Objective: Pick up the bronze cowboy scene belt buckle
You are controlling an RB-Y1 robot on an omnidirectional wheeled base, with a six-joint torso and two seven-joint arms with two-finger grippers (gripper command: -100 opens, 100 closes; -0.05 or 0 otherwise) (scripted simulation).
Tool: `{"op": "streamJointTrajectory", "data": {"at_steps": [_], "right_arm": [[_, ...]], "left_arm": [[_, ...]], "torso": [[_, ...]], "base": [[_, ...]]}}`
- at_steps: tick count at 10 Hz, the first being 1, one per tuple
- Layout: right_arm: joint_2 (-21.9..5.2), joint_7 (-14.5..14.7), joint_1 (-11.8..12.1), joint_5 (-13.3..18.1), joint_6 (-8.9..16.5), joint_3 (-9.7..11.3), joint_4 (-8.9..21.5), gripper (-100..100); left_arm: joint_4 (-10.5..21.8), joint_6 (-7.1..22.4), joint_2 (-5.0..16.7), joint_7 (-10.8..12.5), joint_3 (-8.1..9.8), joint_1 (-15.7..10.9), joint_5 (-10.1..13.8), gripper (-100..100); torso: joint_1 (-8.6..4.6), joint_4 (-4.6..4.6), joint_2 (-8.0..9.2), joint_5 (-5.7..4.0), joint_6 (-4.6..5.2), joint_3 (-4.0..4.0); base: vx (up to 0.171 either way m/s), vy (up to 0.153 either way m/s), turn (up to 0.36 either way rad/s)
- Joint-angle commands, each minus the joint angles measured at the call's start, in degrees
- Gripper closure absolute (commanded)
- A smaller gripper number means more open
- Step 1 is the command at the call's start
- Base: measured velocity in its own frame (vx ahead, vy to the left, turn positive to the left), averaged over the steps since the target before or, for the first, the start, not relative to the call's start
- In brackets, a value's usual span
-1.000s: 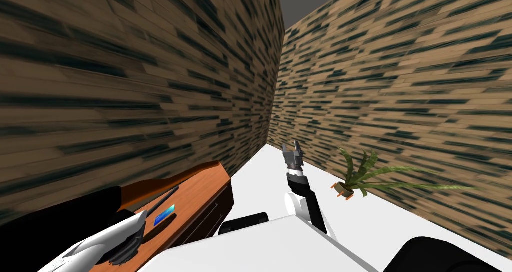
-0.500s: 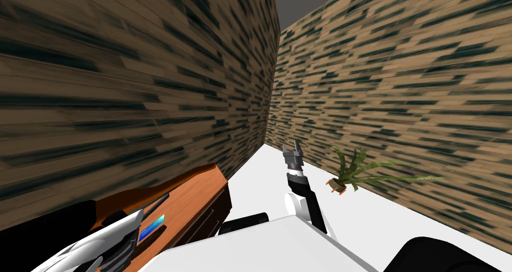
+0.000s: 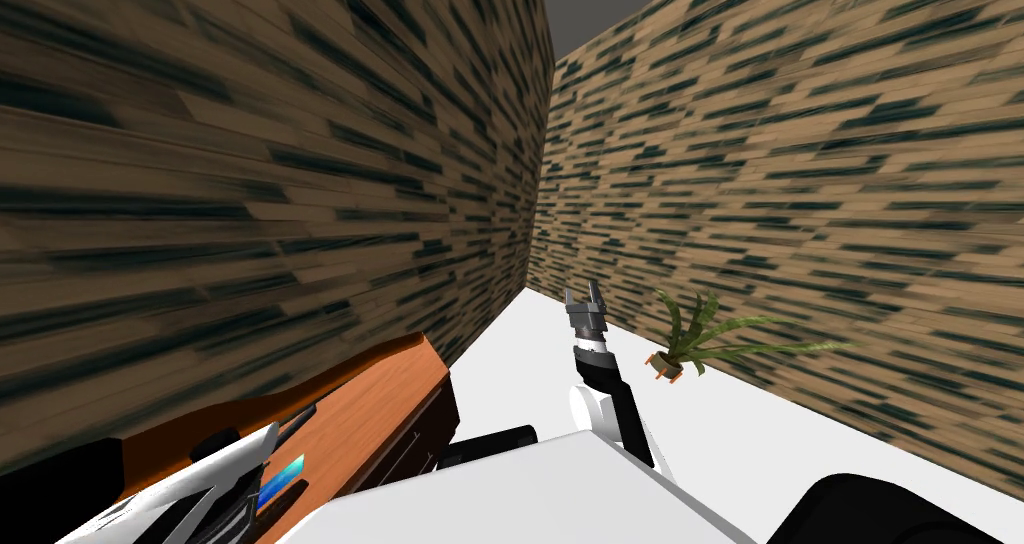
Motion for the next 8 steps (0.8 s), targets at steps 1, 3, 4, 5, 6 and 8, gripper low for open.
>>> {"op": "streamJointTrajectory", "data": {"at_steps": [1,3,4,5,6,8], "right_arm": [[0.0,0.0,0.0,0.0,0.0,0.0,0.0,0],[0.0,0.0,0.0,0.0,0.0,0.0,0.0,0],[0.0,0.0,0.0,0.0,0.0,0.0,0.0,0],[0.0,0.0,0.0,0.0,0.0,0.0,0.0,0],[0.0,0.0,0.0,0.0,0.0,0.0,0.0,0],[0.0,0.0,0.0,0.0,0.0,0.0,0.0,0]], "left_arm": [[1.1,2.2,0.3,0.6,0.18,-0.2,0.1,-100],[4.7,-1.3,0.3,-1.2,0.18,-3.5,0.1,-100],[6.6,-1.0,0.3,-1.0,0.18,-3.5,0.1,-100],[2.6,1.4,0.3,0.6,0.18,-0.8,0.1,-100],[2.6,2.8,0.5,0.6,0.28,-0.8,0.2,-100],[3.8,2.7,0.7,0.6,0.29,-1.6,0.2,-100]], "torso": [[0.0,0.0,0.0,0.0,0.0,0.0],[0.03,0.0,-0.04,0.03,-0.01,-0.02],[0.08,0.03,0.06,0.03,0.0,0.04],[0.11,0.05,0.14,0.05,-0.01,0.09],[0.12,0.06,0.19,0.04,-0.01,0.11],[0.04,0.02,0.08,0.04,-0.01,0.04]], "base": [[0.06,-0.018,-0.083],[0.029,-0.007,-0.011],[0.0,0.0,0.0],[-0.007,0.002,-0.001],[0.012,-0.003,-0.059],[0.026,-0.004,-0.038]]}}
